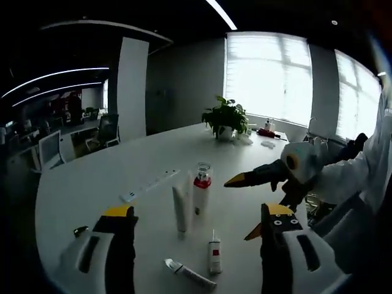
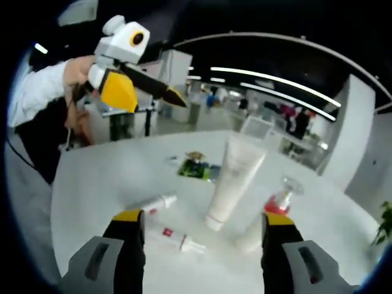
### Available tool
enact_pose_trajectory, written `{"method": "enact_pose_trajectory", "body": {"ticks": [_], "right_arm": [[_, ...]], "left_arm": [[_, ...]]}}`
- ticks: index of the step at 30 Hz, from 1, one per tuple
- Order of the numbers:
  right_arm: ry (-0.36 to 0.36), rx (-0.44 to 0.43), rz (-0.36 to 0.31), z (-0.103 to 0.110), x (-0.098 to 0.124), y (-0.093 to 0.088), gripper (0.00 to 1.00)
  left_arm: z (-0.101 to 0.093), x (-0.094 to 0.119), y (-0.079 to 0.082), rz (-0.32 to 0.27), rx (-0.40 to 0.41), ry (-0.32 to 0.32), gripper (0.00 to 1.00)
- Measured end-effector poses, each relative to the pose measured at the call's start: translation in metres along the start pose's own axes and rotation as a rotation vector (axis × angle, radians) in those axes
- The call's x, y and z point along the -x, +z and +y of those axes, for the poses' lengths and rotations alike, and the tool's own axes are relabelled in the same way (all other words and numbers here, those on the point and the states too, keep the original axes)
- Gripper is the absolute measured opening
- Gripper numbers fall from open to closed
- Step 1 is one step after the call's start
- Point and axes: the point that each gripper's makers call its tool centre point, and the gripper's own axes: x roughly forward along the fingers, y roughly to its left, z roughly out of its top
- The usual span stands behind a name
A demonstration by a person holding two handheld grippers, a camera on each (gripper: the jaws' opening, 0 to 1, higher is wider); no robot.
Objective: Arrange the skincare products in the storage area until every visible bottle or jar stands upright without overlapping.
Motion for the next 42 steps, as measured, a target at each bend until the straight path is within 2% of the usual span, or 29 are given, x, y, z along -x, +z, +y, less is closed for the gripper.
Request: {"method": "enact_pose_trajectory", "body": {"ticks": [4,10,14,21,31,42], "right_arm": [[0.021,0.013,0.015,0.005,0.003,-0.002,0.79],[0.041,0.025,0.019,0.011,0.01,-0.001,0.83],[0.061,0.017,0.029,0.014,0.014,-0.003,0.9],[0.088,0.024,0.037,0.019,0.021,-0.003,1.0],[0.103,0.027,0.038,0.025,0.03,0.0,0.99],[0.071,-0.016,-0.002,0.025,0.049,0.008,0.99]], "left_arm": [[0.0,0.008,-0.009,0.015,-0.001,0.025,0.85],[-0.006,0.021,-0.016,-0.005,-0.004,0.063,0.94],[-0.01,0.027,-0.03,0.028,-0.014,0.071,0.99],[-0.019,0.037,-0.043,0.014,0.028,0.079,0.99],[-0.034,0.05,-0.053,0.035,0.038,0.092,0.99],[-0.04,0.073,-0.055,0.018,0.068,0.17,0.99]]}}
